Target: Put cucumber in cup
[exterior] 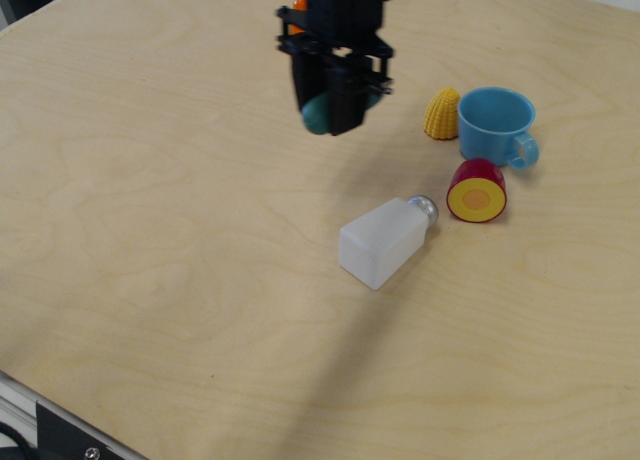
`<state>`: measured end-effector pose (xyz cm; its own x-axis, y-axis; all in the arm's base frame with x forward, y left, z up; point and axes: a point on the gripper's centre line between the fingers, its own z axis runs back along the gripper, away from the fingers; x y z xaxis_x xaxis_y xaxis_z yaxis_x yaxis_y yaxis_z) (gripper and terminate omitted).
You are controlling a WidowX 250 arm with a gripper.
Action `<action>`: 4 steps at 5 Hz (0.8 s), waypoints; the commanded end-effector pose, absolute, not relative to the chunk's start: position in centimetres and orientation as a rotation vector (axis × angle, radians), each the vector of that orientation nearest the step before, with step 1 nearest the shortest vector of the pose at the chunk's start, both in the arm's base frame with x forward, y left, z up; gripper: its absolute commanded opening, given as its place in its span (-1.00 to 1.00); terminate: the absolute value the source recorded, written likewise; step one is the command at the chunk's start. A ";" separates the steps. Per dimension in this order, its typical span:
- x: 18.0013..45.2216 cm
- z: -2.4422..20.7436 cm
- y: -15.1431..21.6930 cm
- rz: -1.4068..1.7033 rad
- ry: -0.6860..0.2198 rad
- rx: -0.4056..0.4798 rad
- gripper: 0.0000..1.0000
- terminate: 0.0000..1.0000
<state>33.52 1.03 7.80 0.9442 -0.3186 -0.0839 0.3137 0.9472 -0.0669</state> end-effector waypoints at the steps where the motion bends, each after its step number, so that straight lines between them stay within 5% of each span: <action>1: 37.4 9.4 -4.0 -0.451 0.044 -0.069 -1.00 -1.00; 4: 39.8 8.7 -6.0 -0.457 0.109 -0.034 -1.00 -1.00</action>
<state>38.99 -5.39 6.45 0.8855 -0.4375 -0.1566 0.4310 0.8992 -0.0751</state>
